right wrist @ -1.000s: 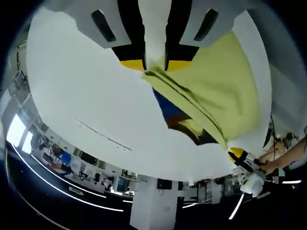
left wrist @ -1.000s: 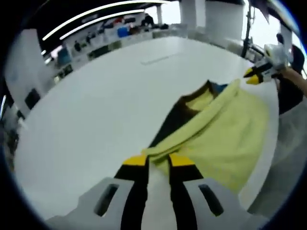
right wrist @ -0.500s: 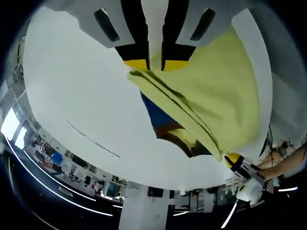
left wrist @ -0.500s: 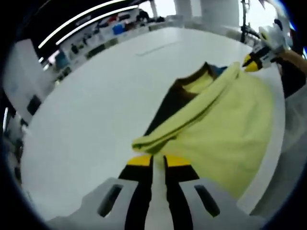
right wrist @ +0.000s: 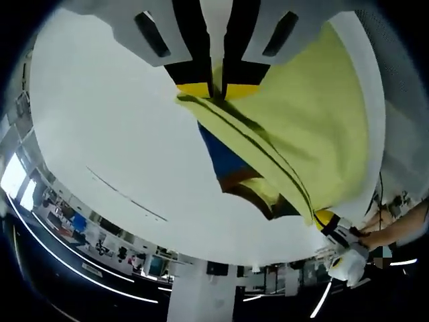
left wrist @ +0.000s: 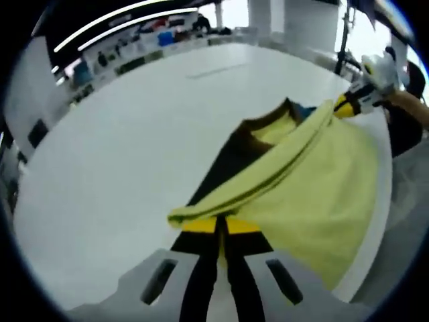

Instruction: Fold the garment on the visible template until the final outline fits inside the template.

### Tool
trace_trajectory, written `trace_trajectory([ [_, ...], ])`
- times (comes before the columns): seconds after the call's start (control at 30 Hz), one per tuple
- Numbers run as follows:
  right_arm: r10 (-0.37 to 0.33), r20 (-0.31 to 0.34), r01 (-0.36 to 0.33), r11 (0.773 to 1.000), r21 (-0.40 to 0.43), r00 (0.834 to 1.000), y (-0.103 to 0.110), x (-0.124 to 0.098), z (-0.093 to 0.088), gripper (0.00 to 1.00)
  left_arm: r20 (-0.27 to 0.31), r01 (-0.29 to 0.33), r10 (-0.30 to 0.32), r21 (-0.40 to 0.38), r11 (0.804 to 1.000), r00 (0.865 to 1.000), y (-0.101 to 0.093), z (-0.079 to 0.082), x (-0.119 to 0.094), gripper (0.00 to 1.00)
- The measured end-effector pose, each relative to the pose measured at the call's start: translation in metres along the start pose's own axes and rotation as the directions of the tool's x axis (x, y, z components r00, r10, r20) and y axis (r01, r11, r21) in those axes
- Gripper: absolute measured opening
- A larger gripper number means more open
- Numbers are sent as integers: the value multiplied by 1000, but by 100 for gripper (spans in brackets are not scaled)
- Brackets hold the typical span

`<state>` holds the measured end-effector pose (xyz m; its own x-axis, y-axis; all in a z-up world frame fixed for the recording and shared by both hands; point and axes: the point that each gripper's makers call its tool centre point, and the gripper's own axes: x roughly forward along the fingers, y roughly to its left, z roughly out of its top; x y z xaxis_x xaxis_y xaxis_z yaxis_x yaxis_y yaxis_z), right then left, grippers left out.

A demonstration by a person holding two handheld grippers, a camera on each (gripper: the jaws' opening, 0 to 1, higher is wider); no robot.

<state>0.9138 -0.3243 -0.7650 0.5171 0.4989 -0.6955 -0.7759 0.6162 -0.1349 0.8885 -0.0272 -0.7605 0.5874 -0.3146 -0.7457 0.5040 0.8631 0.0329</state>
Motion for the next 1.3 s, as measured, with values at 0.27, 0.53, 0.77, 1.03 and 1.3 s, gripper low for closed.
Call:
trace_trajectory([
  [0.27,-9,15,9,1000,-1,1000,-12,9,8,5,40,-16,17,-18,1000,999,10,17,5,0],
  [0.53,-22,16,22,999,24,1000,-28,22,10,5,63,-13,20,-105,994,998,24,23,23,0],
  [0.77,-26,4,26,999,45,1000,-33,24,4,3,31,-18,21,-111,994,999,25,13,31,0],
  [1.03,-27,31,25,999,37,999,-32,20,9,7,81,-5,12,-82,997,997,20,24,24,0],
  [1.3,85,94,-80,995,-52,992,2,28,43,12,99,49,-54,44,998,994,-14,55,20,5],
])
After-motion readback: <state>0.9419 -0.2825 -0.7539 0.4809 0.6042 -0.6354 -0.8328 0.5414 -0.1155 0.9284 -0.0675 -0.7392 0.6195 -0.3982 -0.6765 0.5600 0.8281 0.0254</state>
